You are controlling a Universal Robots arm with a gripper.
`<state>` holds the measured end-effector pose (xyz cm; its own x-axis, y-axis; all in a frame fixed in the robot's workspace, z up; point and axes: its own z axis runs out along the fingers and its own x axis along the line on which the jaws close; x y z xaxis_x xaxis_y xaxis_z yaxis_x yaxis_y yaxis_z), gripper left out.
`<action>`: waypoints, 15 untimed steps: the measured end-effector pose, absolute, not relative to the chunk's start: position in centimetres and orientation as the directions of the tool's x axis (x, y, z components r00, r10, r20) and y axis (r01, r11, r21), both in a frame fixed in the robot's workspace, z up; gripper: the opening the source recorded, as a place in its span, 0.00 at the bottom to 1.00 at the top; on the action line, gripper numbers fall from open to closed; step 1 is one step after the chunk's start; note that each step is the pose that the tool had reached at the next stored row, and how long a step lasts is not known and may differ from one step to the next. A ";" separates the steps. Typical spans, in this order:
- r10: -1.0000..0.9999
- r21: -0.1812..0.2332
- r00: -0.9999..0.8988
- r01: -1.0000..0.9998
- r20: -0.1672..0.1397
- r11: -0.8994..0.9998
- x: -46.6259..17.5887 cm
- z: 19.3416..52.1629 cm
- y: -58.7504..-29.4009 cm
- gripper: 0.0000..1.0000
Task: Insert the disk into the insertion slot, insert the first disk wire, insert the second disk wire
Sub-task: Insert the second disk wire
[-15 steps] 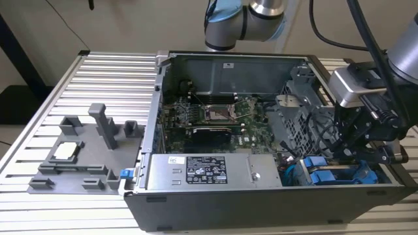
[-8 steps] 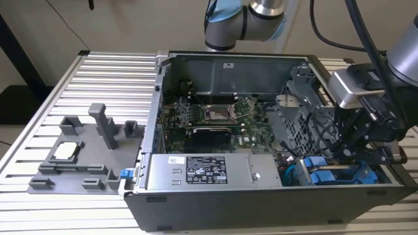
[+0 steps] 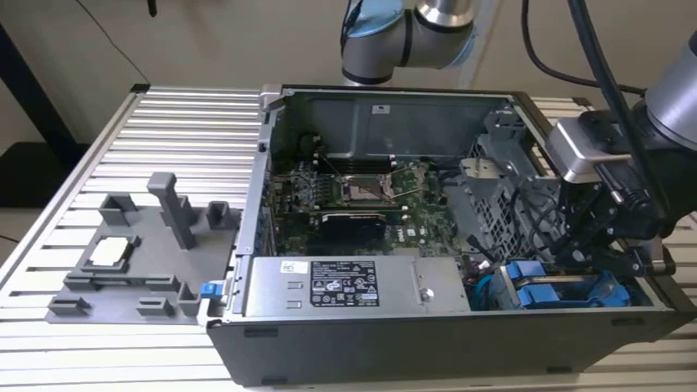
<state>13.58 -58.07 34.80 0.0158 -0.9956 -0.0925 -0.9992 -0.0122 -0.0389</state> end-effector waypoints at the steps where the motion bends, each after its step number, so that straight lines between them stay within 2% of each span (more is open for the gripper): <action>1: -0.996 -0.039 0.016 -0.999 -0.093 -0.012 13.6 34.8 -58.1 0.16; 15: -0.996 -0.039 0.009 -0.999 -0.092 -0.006 13.8 34.2 -58.1 0.16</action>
<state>13.84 -58.08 34.21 0.0091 -0.9957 -0.0922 -0.9992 -0.0055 -0.0389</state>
